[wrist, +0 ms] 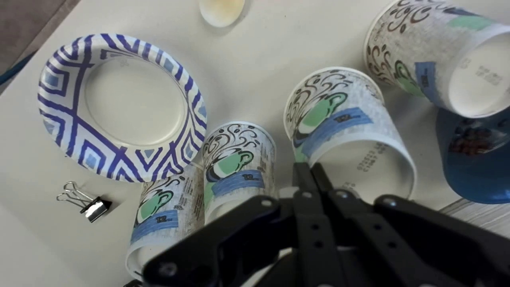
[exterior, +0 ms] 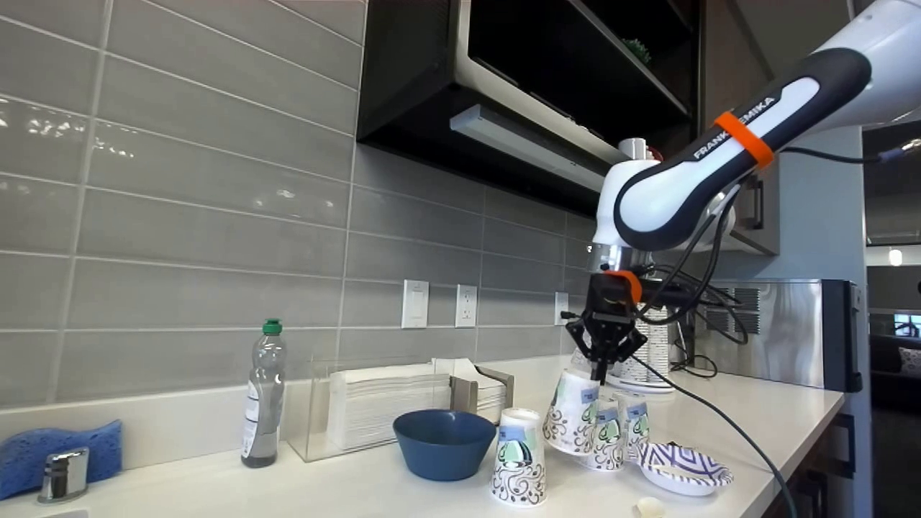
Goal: Pick up the second paper cup from the left and put it on the two cups to the right, pick up the paper cup furthest to the left and put it on the paper cup above two paper cups
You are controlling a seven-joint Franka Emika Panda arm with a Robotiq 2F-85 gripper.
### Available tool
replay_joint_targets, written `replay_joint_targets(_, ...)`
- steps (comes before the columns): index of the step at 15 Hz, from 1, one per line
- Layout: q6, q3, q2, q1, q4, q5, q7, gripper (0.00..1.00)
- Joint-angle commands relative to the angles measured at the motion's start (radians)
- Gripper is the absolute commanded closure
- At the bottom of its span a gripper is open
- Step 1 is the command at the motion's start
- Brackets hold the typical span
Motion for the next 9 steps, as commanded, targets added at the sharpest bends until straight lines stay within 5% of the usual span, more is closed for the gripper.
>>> replay_joint_targets(1, -0.115, 0.039, -0.121, 0.003, 0.005, -0.051, 0.061, 0.99)
replay_joint_targets(9, -0.168, 0.075, -0.188, -0.012, 0.027, -0.045, 0.030, 0.99)
